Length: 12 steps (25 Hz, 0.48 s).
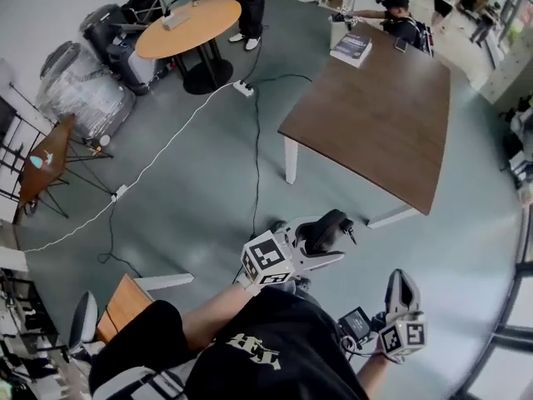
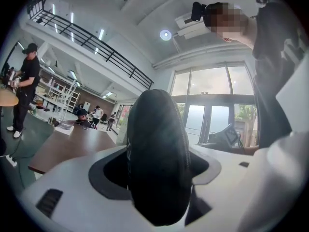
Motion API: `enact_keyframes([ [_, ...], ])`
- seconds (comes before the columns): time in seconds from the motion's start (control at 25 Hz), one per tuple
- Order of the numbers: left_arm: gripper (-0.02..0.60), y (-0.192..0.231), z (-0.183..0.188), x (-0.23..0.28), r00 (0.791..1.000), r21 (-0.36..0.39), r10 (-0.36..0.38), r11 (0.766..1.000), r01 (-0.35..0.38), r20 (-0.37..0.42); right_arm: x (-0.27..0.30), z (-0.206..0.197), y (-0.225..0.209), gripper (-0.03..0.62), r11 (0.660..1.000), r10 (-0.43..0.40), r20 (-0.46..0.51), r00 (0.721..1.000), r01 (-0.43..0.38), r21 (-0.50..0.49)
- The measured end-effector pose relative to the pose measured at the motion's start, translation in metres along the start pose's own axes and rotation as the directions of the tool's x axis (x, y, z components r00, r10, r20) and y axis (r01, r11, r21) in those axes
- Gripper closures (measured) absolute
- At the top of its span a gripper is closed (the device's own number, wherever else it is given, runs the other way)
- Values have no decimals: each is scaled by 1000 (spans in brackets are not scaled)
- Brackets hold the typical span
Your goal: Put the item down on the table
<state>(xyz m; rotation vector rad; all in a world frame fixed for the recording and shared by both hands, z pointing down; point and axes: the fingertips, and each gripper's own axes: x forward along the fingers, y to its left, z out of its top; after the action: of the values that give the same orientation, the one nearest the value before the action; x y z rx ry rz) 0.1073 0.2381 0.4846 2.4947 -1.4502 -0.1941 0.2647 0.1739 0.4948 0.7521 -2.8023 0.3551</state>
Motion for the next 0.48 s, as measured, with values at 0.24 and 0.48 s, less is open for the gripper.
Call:
enact_keyframes([
  [0.24,265,24,0,31,989,-19,-139,990,138,-41,7,4,-12,608,989,-144,18,989,144,28],
  [0.48,265,63,9,62,970,-25,-233,972,232,-64,39,21,-22,608,974,-223,26,974,222,33],
])
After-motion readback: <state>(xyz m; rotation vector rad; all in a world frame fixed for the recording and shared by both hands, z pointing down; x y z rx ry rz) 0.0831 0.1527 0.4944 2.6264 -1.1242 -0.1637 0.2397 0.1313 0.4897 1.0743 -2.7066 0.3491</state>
